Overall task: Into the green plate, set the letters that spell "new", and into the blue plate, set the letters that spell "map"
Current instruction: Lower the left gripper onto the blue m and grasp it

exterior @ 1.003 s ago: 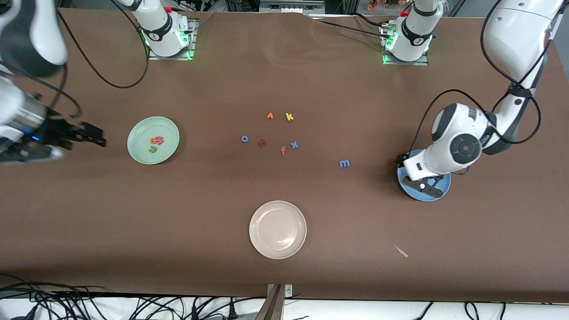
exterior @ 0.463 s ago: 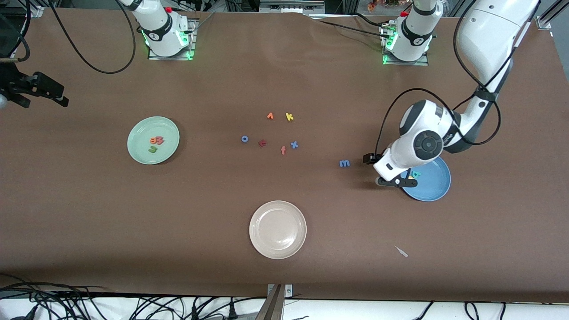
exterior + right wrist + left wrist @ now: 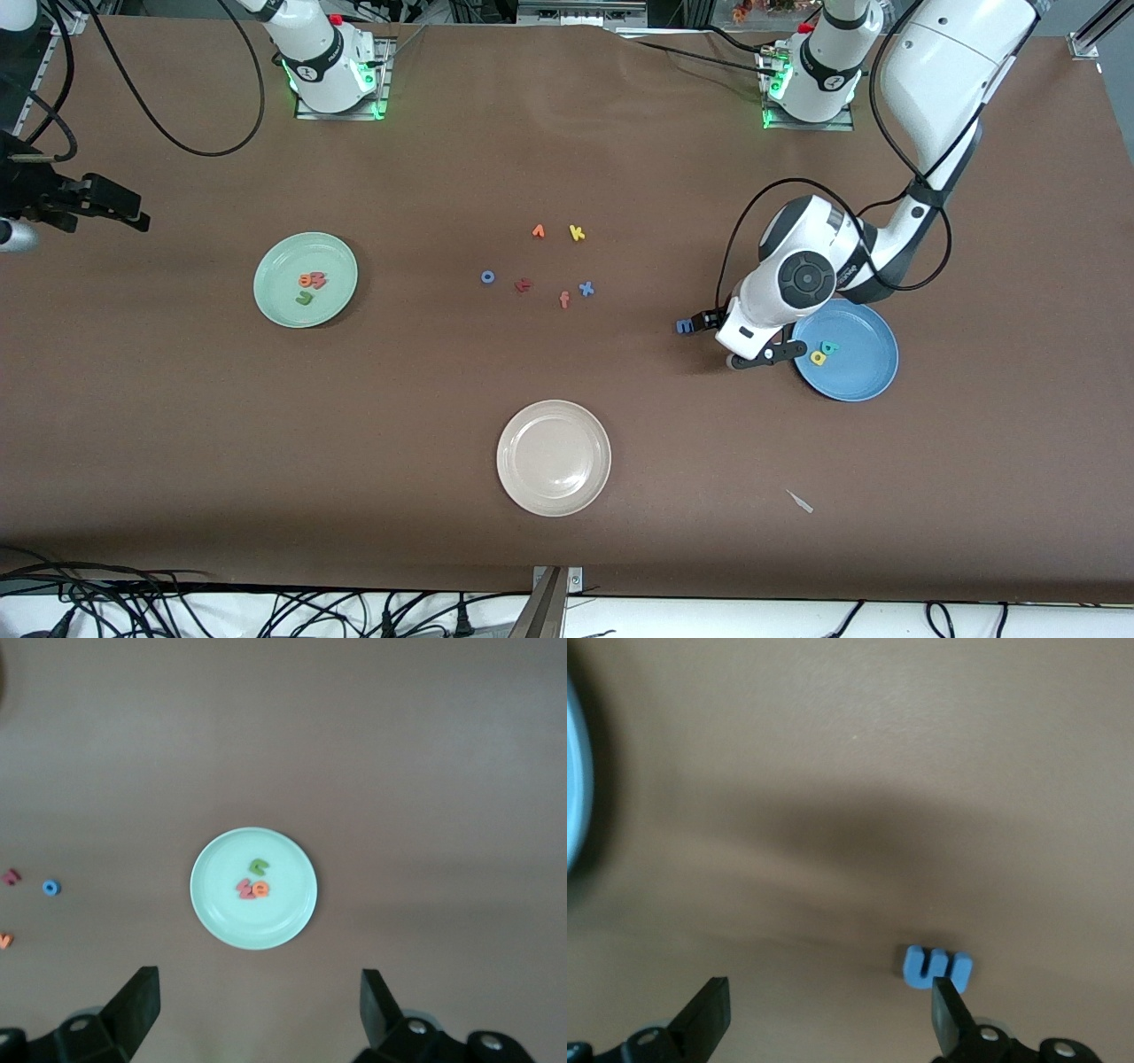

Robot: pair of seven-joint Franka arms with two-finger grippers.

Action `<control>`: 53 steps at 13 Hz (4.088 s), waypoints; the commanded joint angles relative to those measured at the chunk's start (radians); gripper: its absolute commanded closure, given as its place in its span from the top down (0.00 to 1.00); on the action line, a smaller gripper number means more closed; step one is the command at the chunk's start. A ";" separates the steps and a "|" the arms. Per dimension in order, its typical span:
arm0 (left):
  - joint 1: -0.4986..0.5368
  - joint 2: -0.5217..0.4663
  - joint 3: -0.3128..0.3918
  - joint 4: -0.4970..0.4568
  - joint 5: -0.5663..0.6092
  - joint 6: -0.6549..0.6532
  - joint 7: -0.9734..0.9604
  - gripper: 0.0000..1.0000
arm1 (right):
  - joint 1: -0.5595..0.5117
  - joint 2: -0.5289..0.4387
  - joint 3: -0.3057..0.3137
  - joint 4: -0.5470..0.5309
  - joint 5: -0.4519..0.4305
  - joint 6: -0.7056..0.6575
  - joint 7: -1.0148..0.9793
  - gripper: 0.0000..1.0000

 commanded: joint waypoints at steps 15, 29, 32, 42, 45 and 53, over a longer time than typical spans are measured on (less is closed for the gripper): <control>-0.092 0.046 0.007 -0.026 0.164 0.224 -1.380 1.00 | 0.050 0.018 -0.004 0.032 0.006 -0.023 0.019 1.00; -0.087 0.082 0.011 -0.073 0.252 0.280 -1.595 0.70 | 0.044 0.018 -0.012 0.029 0.007 -0.026 0.019 1.00; -0.092 0.082 0.011 -0.073 0.273 0.278 -1.598 0.28 | 0.044 0.018 -0.012 0.029 0.007 -0.026 0.019 1.00; -0.072 0.070 0.008 -0.040 0.289 0.262 -1.536 0.00 | 0.042 0.018 -0.012 0.028 0.007 -0.026 0.019 1.00; -0.061 0.055 0.007 -0.036 0.284 0.252 -1.463 0.00 | 0.042 0.018 -0.012 0.029 0.007 -0.026 0.019 1.00; -0.058 0.055 0.001 0.090 0.181 0.000 -1.073 0.00 | 0.042 0.018 -0.012 0.028 0.007 -0.026 0.020 1.00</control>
